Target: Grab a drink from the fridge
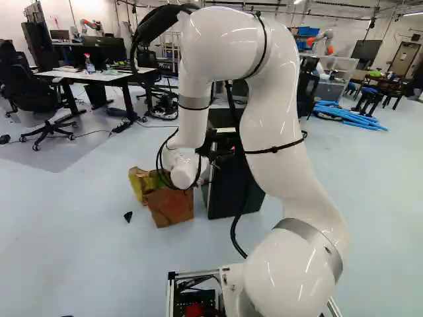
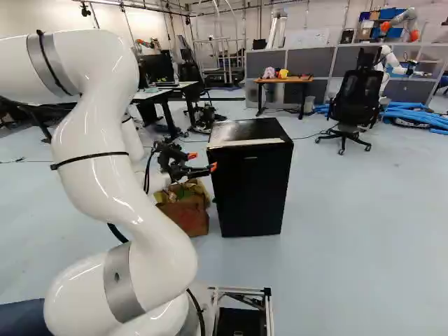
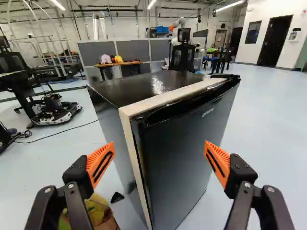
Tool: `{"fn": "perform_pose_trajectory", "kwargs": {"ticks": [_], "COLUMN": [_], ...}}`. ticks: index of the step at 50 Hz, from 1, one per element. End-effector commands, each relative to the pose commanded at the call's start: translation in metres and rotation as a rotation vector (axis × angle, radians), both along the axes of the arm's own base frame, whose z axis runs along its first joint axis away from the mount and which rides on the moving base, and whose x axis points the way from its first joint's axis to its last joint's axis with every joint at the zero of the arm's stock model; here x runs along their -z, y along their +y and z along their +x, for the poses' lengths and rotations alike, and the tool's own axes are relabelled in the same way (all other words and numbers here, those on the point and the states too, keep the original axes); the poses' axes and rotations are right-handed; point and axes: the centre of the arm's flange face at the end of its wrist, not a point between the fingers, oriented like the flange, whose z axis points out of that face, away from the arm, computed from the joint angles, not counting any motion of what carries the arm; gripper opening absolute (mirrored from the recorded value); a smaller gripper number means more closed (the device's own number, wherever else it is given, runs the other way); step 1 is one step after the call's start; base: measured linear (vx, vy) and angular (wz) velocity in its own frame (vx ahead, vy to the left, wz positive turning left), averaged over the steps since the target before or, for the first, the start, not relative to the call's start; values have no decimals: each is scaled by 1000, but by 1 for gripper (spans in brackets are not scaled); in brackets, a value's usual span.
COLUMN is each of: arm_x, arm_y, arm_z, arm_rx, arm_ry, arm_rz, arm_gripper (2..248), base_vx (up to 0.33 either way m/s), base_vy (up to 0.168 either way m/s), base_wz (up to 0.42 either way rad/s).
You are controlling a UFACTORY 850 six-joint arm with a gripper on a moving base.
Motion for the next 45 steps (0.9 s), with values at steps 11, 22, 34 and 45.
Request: {"fn": "perform_pose_trajectory", "kwargs": {"ticks": [11, 22, 34, 45], "arm_x": [1, 1, 2, 3], "arm_y": [-3, -6, -9, -12], "arm_z": [8, 15, 24, 32], "arm_rx": [15, 29, 44, 57], "arm_ry": [-6, -13, -21, -28], "arm_rz": [3, 7, 12, 15], "arm_gripper": [247, 247, 247, 247], "base_vx": [0, 0, 0, 0], "base_vy": [0, 0, 0, 0], "base_wz": [0, 0, 0, 0]}}
